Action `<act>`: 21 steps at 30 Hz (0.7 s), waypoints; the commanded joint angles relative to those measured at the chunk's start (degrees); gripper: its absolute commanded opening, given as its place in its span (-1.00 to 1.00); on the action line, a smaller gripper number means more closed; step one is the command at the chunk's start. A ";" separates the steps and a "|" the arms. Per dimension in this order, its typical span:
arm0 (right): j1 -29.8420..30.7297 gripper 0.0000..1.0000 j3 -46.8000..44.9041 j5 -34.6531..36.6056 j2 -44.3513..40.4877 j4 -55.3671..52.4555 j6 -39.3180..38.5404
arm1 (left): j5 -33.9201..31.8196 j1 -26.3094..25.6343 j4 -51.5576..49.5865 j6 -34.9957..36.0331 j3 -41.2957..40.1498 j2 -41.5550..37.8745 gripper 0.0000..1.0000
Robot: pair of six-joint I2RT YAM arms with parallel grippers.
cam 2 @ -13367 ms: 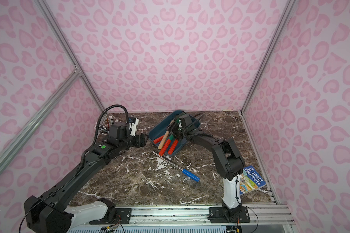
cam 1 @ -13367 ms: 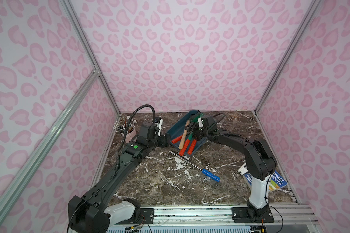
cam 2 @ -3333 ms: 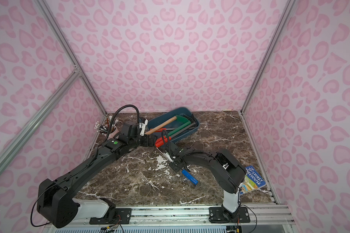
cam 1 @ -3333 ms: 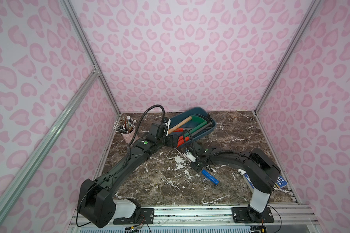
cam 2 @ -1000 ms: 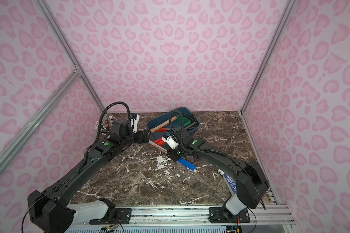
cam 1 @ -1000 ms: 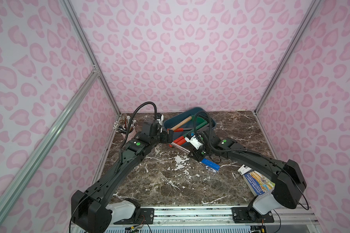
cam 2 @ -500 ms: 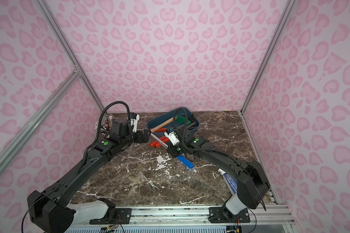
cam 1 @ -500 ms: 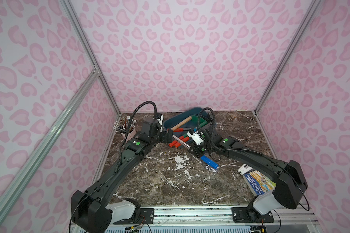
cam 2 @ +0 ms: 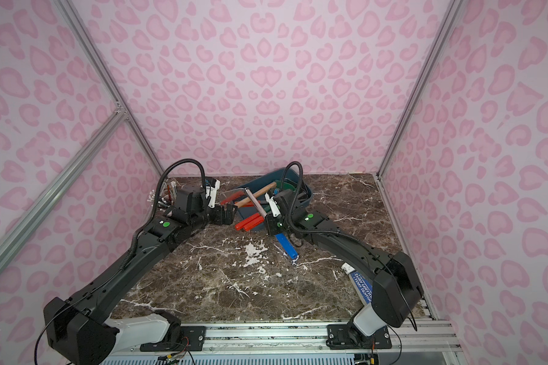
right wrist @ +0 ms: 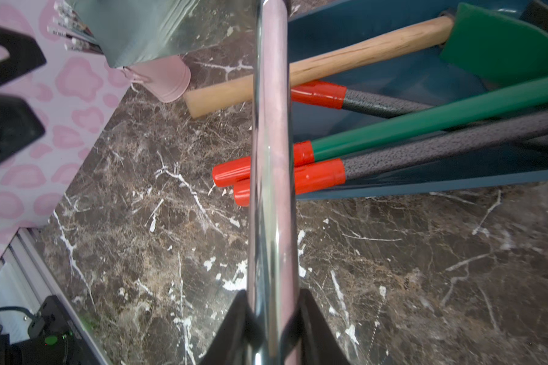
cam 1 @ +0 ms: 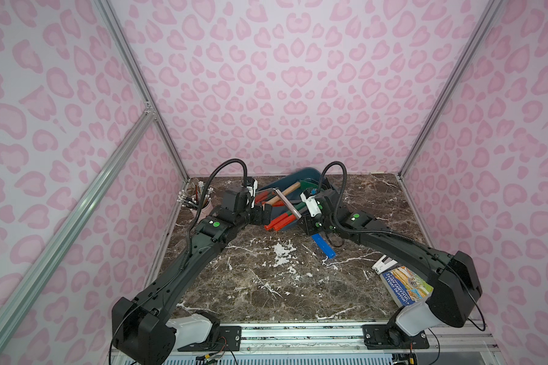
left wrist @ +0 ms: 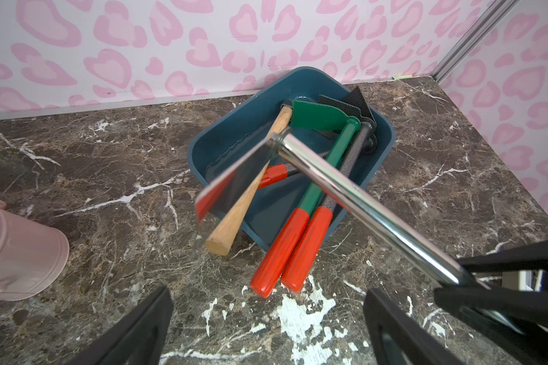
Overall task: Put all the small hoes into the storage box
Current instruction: Place the hoe in the storage box.
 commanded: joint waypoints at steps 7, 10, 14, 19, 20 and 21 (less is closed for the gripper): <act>-1.06 -1.00 3.93 5.90 2.60 4.38 9.48 | 0.90 0.12 0.87 0.70 0.29 -0.27 0.95; -1.06 -1.00 6.47 8.64 3.45 3.78 12.21 | 0.85 0.14 0.73 1.23 0.19 -0.43 0.95; -1.13 -1.00 8.28 11.46 4.79 2.58 16.70 | 1.42 0.15 0.79 1.51 0.19 -0.43 0.95; -1.14 -1.00 11.22 13.80 7.28 0.68 20.68 | 1.47 0.14 0.73 1.46 0.19 -0.26 0.95; -1.14 -1.00 12.01 14.42 7.88 0.01 21.42 | 1.52 0.14 0.65 1.49 0.14 -0.26 0.95; -1.14 -1.00 12.98 15.38 8.51 -1.04 22.47 | 1.47 0.13 0.64 1.46 0.19 -0.26 0.95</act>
